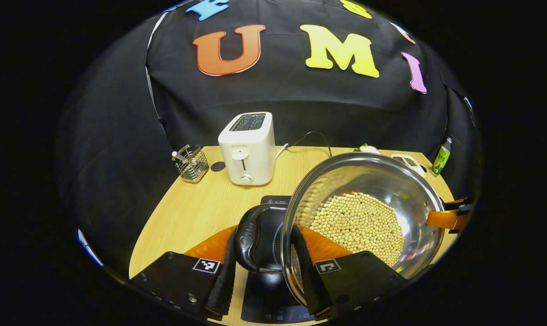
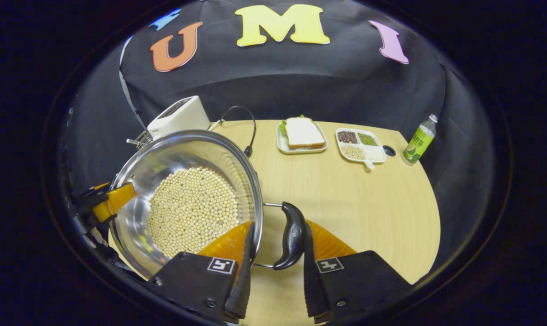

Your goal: First push the handle of the pot to place it horizontally, then grasp the pot with both hands and set it on the induction cooktop.

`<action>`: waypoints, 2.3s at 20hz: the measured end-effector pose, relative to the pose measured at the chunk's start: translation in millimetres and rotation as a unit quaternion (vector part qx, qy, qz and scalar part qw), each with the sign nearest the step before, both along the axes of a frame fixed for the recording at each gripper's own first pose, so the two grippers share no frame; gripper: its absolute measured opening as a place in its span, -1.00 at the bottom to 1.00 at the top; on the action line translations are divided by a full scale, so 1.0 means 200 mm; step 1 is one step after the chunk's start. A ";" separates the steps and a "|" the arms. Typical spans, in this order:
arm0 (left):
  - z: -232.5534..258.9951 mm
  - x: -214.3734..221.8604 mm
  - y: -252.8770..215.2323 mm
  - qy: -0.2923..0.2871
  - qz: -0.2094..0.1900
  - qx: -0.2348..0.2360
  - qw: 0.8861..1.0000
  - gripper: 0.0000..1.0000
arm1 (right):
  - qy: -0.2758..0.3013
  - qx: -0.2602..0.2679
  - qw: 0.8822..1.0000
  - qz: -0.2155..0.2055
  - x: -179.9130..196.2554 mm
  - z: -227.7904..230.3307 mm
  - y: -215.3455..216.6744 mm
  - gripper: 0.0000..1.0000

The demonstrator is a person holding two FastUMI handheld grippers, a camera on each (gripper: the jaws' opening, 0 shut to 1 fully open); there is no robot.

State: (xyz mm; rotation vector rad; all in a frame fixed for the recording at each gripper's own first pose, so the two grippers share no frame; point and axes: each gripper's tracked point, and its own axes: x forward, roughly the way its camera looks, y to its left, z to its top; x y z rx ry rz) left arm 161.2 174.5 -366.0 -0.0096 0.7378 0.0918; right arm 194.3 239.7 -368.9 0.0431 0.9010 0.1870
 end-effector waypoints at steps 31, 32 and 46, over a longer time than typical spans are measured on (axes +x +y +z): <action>0.29 -0.14 0.20 -0.105 0.015 0.091 0.990 0.93 | -0.132 -0.011 0.989 0.060 -0.05 0.25 -0.05 0.63; 0.35 -0.16 0.17 -0.117 0.017 0.090 0.989 0.94 | -0.144 -0.010 0.988 0.059 -0.06 0.30 -0.08 0.70; 1.34 -0.55 -0.72 -0.269 -0.002 0.039 0.962 0.93 | -0.315 0.006 0.948 0.028 -0.43 1.23 -0.82 0.63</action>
